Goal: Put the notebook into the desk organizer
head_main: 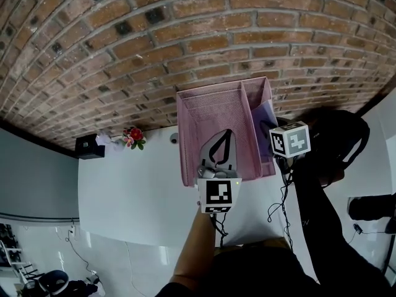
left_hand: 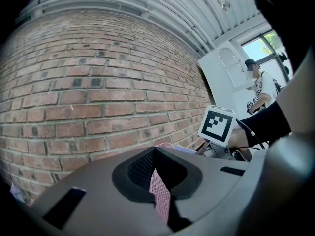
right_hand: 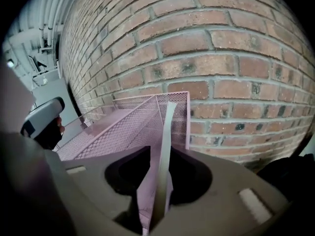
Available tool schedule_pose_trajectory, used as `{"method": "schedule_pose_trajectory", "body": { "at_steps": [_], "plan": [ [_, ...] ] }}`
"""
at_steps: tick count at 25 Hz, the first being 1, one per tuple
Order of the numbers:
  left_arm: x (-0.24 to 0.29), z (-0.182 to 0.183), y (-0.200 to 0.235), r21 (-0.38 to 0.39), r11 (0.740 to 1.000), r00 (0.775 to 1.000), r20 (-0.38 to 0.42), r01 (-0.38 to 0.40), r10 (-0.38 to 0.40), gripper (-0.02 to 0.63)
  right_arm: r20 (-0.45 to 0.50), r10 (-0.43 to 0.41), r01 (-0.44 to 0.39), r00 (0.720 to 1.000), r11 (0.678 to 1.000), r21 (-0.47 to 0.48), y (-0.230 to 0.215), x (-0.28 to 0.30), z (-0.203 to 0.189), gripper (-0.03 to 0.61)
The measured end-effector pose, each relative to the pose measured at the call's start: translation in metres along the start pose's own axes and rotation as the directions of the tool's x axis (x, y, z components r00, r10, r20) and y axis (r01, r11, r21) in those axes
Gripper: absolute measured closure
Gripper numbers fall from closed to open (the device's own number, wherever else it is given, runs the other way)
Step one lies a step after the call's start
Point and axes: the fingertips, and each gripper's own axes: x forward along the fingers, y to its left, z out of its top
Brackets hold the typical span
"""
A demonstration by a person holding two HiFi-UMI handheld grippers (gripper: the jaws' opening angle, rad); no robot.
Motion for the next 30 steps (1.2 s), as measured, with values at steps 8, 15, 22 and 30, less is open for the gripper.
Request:
{"method": "schedule_pose_trajectory", "body": {
  "at_steps": [8, 15, 22, 30],
  "plan": [
    [-0.002, 0.005, 0.004, -0.012, 1.0, 1.0, 0.012, -0.01, 0.01, 0.609, 0.038, -0.098, 0.099, 0.995, 0.994, -0.048, -0.02, -0.004, 0.009, 0.31],
    [-0.007, 0.005, 0.007, -0.02, 1.0, 1.0, 0.005, -0.016, 0.016, 0.609, 0.13, -0.175, 0.189, 0.976, 0.977, -0.103, -0.028, -0.024, 0.025, 0.276],
    [-0.016, 0.006, 0.015, -0.031, 0.999, 0.999, -0.01, -0.032, 0.032, 0.609, 0.156, -0.168, 0.182, 0.973, 0.98, -0.081, -0.02, -0.04, 0.021, 0.276],
    [-0.032, 0.019, 0.018, -0.045, 0.999, 1.0, -0.006, -0.018, 0.017, 0.609, 0.225, -0.154, 0.17, 0.962, 0.984, -0.054, 0.001, -0.069, 0.023, 0.276]
  ]
}}
